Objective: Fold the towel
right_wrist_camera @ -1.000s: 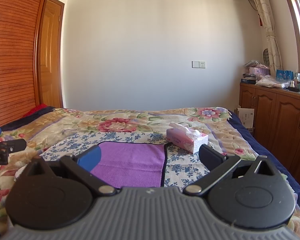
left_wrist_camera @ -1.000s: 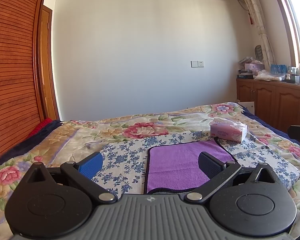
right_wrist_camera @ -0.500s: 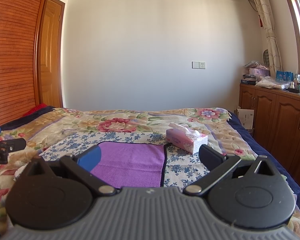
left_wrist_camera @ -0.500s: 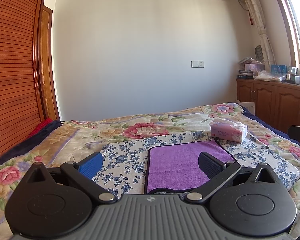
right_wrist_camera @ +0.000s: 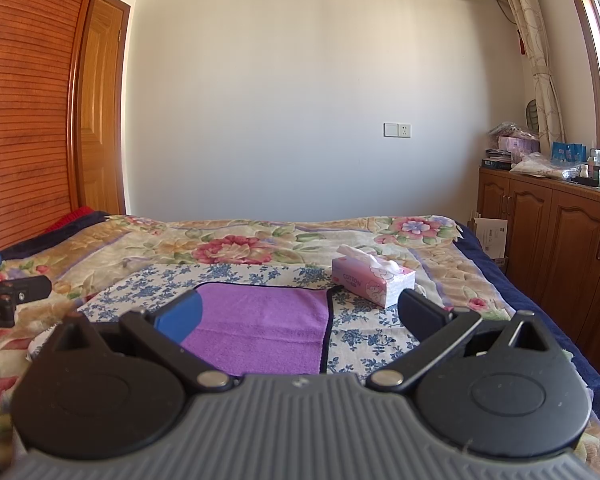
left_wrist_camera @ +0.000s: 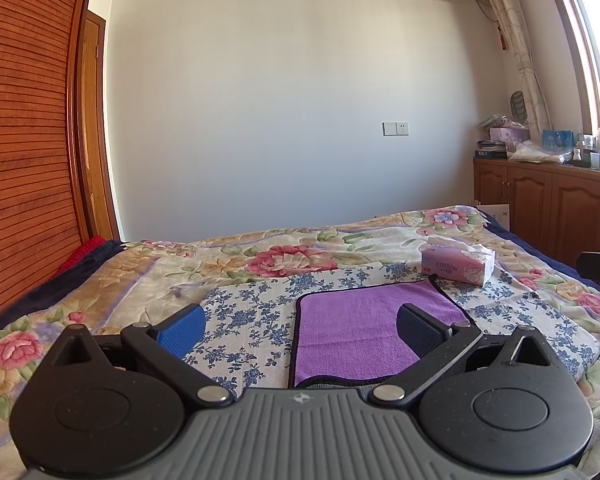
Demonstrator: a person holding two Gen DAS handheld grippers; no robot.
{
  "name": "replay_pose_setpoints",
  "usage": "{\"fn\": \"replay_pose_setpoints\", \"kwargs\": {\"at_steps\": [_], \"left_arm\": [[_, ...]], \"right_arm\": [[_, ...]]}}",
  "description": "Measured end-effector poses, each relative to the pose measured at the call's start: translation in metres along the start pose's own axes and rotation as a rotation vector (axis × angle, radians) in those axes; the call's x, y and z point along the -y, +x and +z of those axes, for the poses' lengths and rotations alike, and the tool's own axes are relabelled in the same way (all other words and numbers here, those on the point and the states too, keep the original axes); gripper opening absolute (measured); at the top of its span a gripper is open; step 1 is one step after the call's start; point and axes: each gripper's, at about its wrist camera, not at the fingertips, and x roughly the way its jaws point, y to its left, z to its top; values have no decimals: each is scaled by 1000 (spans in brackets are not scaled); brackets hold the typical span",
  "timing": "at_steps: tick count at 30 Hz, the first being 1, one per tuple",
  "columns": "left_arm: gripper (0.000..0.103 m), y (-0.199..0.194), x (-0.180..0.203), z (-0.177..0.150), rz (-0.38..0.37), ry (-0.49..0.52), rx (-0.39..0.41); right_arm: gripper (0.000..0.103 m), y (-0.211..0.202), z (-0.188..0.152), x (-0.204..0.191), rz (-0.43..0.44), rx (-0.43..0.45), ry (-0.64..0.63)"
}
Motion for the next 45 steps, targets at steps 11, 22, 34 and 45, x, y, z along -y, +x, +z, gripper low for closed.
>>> {"fn": "replay_pose_setpoints", "kwargs": {"at_steps": [11,22,34,45], "left_arm": [[103,0,1,0,0,0,0],[103,2,-1,0,0,-2,-5],[103,13,0,-3,-4,-6,-48],[103,36,-1,-5,-21,-10,-113]], "right_arm": [[103,0,0,0,0,0,0],[103,0,0,0,0,-1,-2],[103,9,0,-3,14,-22,-25],[103,28,-2,-1,24,-64,-26]]}}
